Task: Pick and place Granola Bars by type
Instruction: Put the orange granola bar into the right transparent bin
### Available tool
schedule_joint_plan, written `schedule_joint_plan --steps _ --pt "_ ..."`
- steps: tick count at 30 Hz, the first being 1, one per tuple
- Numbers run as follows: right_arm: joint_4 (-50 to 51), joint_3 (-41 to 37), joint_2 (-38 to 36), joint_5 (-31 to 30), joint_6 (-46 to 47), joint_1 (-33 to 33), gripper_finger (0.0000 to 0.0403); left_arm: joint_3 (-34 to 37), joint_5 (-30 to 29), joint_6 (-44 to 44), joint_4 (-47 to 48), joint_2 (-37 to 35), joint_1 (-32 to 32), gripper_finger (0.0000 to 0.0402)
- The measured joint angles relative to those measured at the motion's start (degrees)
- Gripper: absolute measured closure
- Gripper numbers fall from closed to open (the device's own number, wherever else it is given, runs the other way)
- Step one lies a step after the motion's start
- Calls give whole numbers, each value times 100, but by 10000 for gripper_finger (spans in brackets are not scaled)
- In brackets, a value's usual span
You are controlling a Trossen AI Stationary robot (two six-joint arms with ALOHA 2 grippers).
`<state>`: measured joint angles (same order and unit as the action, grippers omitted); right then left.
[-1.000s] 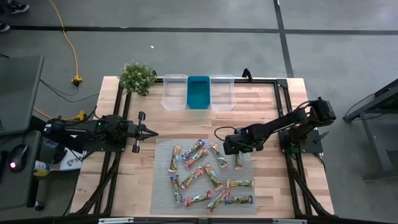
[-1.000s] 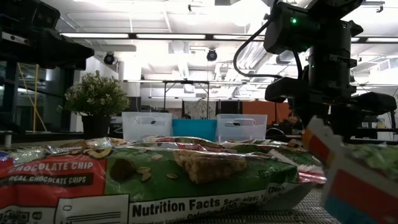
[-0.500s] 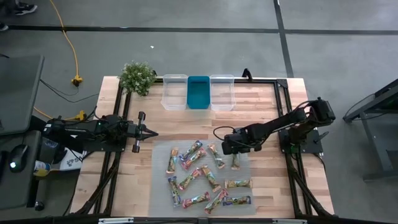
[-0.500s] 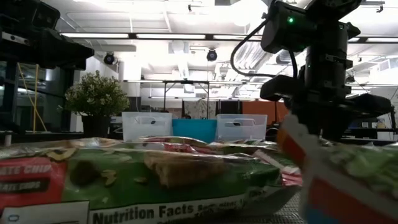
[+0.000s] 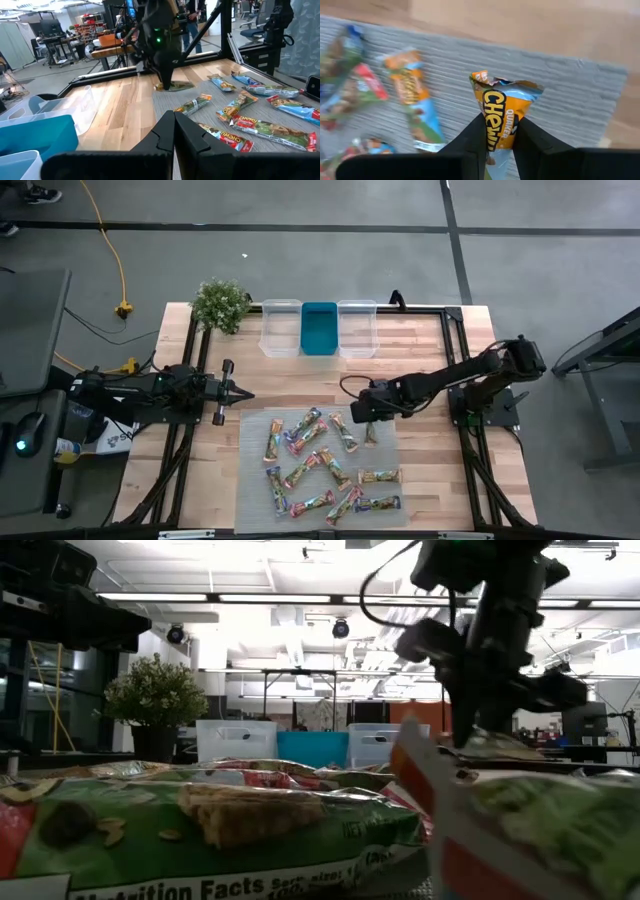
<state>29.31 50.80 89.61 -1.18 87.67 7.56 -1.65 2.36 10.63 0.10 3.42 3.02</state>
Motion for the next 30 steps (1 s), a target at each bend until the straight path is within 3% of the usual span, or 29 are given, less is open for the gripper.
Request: schedule_joint_plan --steps 12,22,30 --pt "146 1105 -701 -560 -1506 -791 340 0 2 0 0 -2 -2 401" --pt "807 2300 -707 -586 -3494 -2381 340 0 1 0 0 0 -2 401" --pt "587 2371 -707 -775 -4995 -3754 340 1 0 0 0 -1 -1 401"
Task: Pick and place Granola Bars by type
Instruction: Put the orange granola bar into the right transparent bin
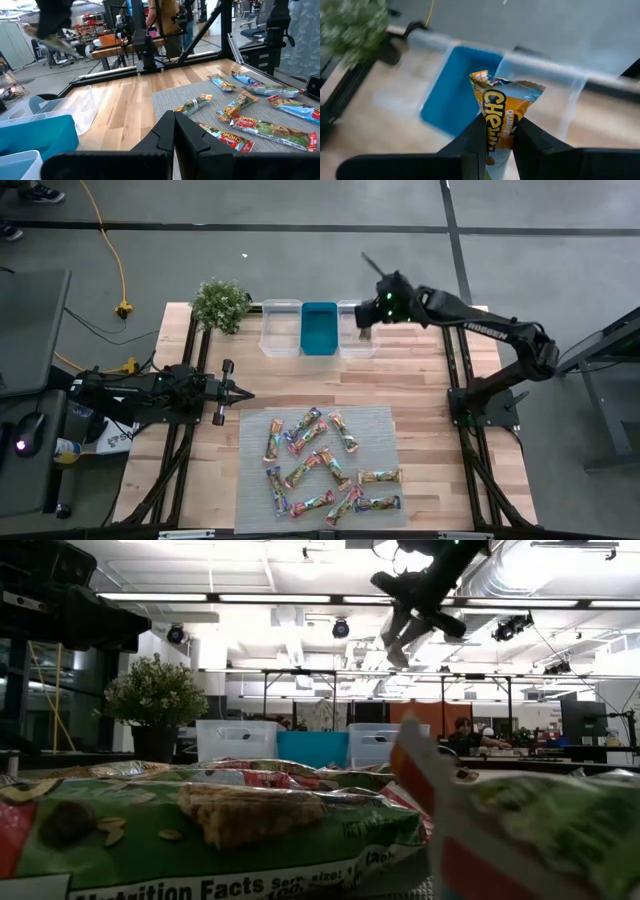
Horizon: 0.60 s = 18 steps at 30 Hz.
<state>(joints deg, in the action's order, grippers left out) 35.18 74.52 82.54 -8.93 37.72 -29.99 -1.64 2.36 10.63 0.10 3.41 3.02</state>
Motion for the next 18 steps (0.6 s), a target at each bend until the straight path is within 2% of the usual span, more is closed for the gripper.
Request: schedule_joint_plan --steps 4,8,18 --pt "-352 -148 186 59 -538 -484 340 1 0 0 0 0 -1 401" --pt "-580 -150 694 517 -771 -779 340 -1 1 0 0 1 -1 401" --pt "-831 -153 1991 942 -774 -869 340 -1 1 0 0 -1 1 401"
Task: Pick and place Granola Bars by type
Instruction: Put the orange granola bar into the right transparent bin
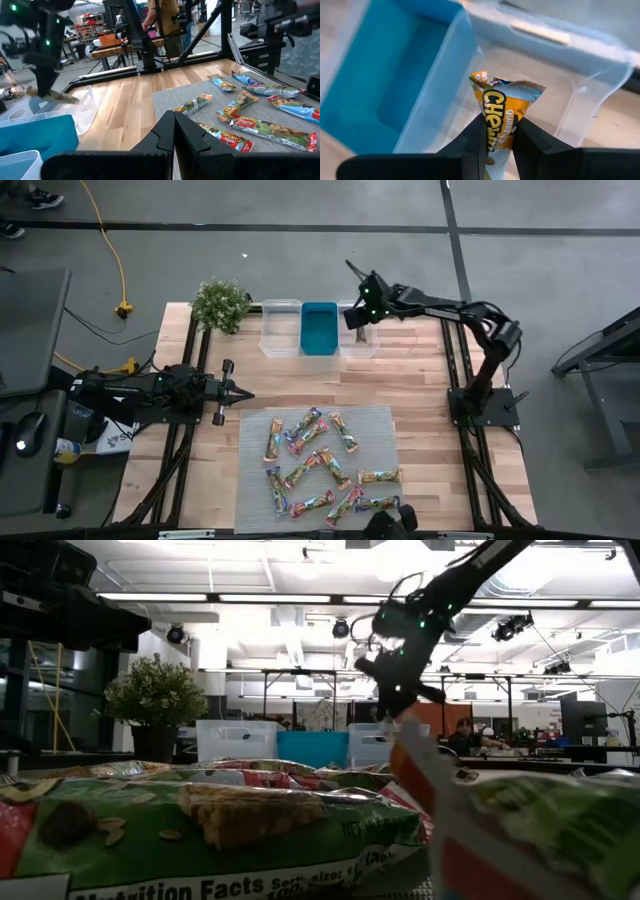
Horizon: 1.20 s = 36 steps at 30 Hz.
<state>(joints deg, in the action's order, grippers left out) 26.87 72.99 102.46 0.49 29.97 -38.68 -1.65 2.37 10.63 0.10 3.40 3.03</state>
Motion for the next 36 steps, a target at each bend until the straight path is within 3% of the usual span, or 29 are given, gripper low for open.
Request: schedule_joint_plan --steps 15,25,36 --pt "334 -2 341 -204 121 -4 335 0 0 -1 -1 2 -2 401" --pt "440 -2 339 -73 79 -4 253 1 0 -2 -1 2 -2 401" --pt "521 0 -657 183 0 24 234 1 -2 -2 -1 2 -2 401"
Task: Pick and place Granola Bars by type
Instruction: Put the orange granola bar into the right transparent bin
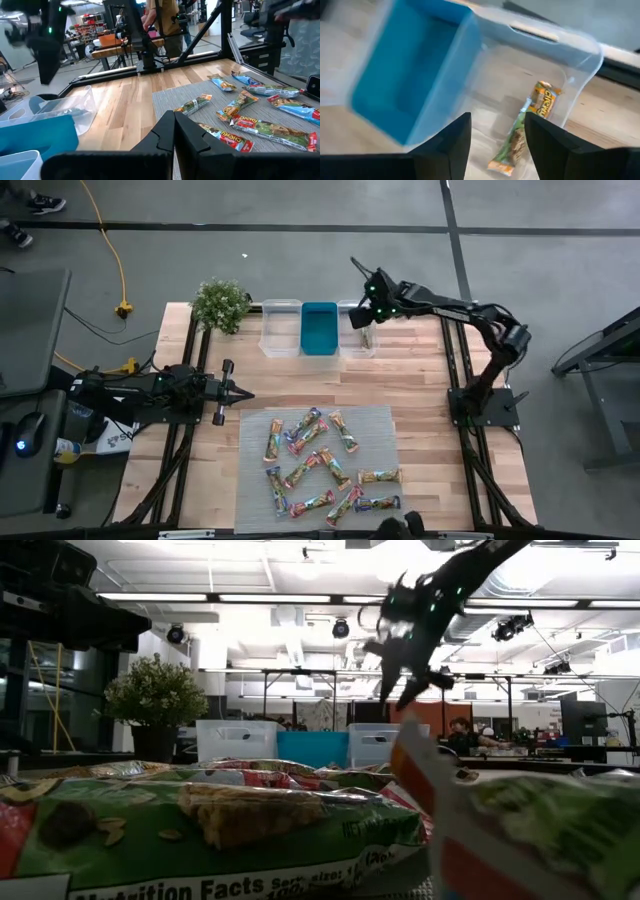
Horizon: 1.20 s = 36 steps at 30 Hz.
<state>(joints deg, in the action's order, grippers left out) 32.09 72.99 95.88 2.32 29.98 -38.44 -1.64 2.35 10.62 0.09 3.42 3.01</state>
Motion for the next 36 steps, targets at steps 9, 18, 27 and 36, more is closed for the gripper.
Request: schedule_joint_plan --steps 9,18,27,36 --pt "615 7 -1228 287 500 892 235 0 1 1 1 0 0 401" --pt "1785 7 -1503 -299 2059 2823 235 1 0 1 1 0 0 401" --pt "1550 7 -674 -538 3776 4395 235 -1 2 2 0 0 2 401" --pt "376 204 741 231 4247 4859 235 0 2 1 0 -1 0 401"
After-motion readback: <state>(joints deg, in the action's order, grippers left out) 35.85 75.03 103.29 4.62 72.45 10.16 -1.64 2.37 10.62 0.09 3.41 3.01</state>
